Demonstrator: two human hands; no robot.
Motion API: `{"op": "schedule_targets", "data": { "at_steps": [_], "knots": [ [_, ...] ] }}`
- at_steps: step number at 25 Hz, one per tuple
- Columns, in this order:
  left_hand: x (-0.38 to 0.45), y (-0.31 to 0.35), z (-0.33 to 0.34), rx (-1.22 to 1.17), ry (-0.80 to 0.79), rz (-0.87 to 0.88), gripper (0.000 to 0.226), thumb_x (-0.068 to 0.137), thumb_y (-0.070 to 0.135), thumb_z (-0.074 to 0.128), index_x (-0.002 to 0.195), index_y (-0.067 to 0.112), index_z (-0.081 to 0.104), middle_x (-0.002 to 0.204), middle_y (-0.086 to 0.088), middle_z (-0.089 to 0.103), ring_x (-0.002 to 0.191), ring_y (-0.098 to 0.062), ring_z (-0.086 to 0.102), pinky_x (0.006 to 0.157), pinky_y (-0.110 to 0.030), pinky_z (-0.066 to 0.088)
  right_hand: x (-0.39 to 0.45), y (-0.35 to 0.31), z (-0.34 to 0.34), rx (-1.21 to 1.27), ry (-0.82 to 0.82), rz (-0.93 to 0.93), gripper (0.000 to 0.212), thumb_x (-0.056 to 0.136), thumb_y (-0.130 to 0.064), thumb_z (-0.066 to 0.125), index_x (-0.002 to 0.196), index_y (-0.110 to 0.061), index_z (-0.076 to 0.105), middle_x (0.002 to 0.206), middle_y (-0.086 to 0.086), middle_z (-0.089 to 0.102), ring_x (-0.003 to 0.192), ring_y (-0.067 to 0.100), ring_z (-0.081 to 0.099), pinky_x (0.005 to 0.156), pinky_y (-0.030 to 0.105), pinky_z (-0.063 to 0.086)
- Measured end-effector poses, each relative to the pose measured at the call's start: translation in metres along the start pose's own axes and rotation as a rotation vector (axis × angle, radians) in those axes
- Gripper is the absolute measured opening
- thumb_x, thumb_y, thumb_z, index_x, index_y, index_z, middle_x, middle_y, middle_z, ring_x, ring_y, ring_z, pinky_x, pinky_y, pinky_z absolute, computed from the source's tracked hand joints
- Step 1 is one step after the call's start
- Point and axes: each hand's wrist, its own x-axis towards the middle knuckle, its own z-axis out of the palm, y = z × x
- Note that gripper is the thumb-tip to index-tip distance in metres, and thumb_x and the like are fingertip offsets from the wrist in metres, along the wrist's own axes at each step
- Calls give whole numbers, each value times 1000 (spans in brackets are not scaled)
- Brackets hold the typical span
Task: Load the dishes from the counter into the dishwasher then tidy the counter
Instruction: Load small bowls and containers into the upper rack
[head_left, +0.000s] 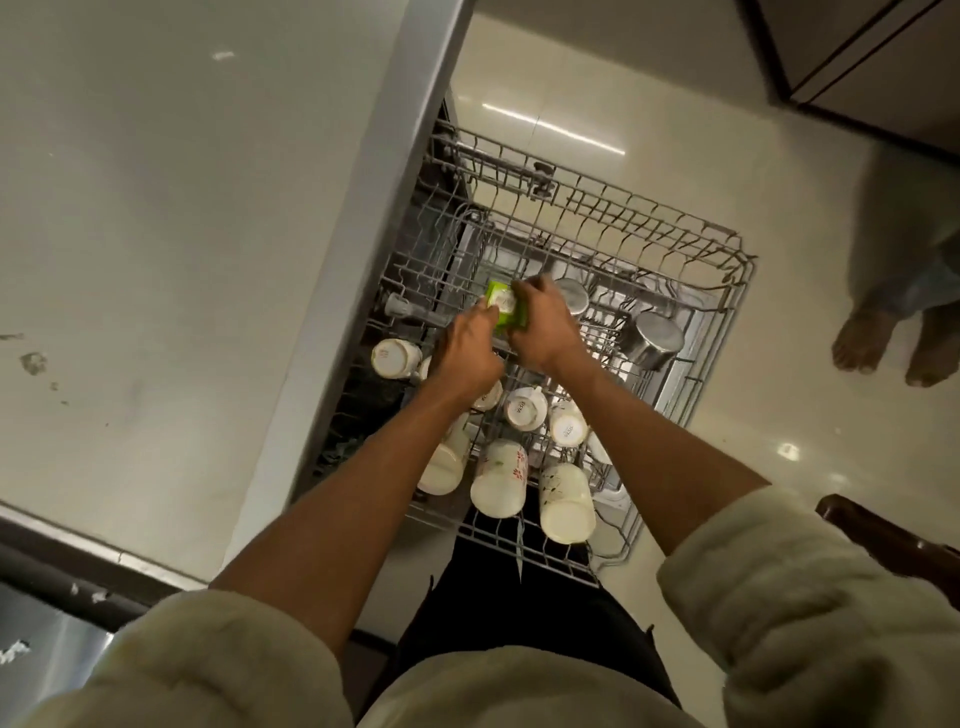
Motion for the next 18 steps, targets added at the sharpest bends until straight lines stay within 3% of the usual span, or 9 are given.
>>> {"op": "schedule_targets", "data": {
  "at_steps": [4,8,14,18],
  "knots": [
    [31,0,1,-34,26,-54,72,85,-11,53,151,9,34,162,-12,24,144,-30,28,115,-41,33,45,10,11,9,-5,-24,60,88,-8,70,143,-3,47,131,9,47,117,21,48,106,24,35],
    [56,-5,5,-84,63,-107,75,83,-14,53,152,8,32,162,-13,24,148,-29,25,117,-41,32,79,15,23,-28,26,-55,52,88,-8,67,138,-5,53,130,11,52,120,26,49,108,37,43],
    [79,-25,11,-127,96,-105,62,86,-10,52,145,6,42,160,-16,27,148,-30,24,119,-45,30,99,19,49,-99,77,-77,45,88,-16,64,132,-7,58,122,14,62,114,30,48,93,37,41],
    [89,-32,13,-72,63,-127,68,87,-9,52,151,9,35,164,-12,15,151,-29,13,122,-41,22,105,21,64,-15,118,-47,47,89,-19,68,133,-6,58,122,15,61,115,31,50,95,34,40]
  ]
}}
